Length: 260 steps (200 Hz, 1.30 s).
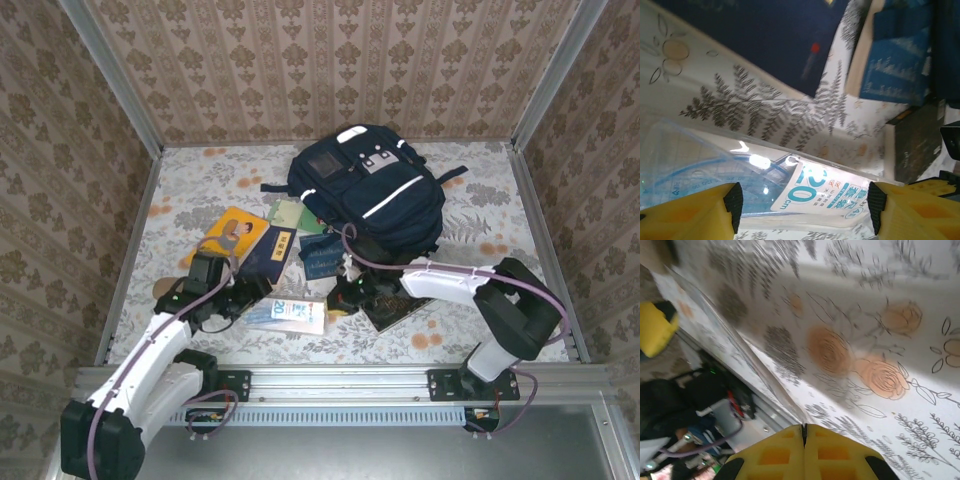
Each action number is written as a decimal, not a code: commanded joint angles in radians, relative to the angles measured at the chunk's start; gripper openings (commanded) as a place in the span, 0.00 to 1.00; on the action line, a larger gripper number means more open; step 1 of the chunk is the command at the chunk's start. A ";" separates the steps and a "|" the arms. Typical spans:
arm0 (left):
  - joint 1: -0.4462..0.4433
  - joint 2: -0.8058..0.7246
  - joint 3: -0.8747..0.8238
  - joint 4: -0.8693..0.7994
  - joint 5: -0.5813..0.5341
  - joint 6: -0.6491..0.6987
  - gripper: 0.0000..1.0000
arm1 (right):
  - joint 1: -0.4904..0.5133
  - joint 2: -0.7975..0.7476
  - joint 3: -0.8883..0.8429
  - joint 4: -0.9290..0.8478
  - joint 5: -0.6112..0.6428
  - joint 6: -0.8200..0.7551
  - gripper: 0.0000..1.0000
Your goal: Pack the student bag
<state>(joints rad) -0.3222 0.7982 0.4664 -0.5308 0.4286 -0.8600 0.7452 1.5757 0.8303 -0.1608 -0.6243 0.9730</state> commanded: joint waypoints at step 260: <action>-0.293 0.065 0.413 0.055 -0.286 0.591 0.83 | -0.176 -0.065 0.519 -0.054 -0.078 0.293 0.00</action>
<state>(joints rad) -0.5388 0.8616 0.8722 -0.5369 0.2611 -0.5076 0.5861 1.5013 1.3014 -0.2535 -0.7300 1.1988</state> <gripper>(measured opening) 0.828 0.062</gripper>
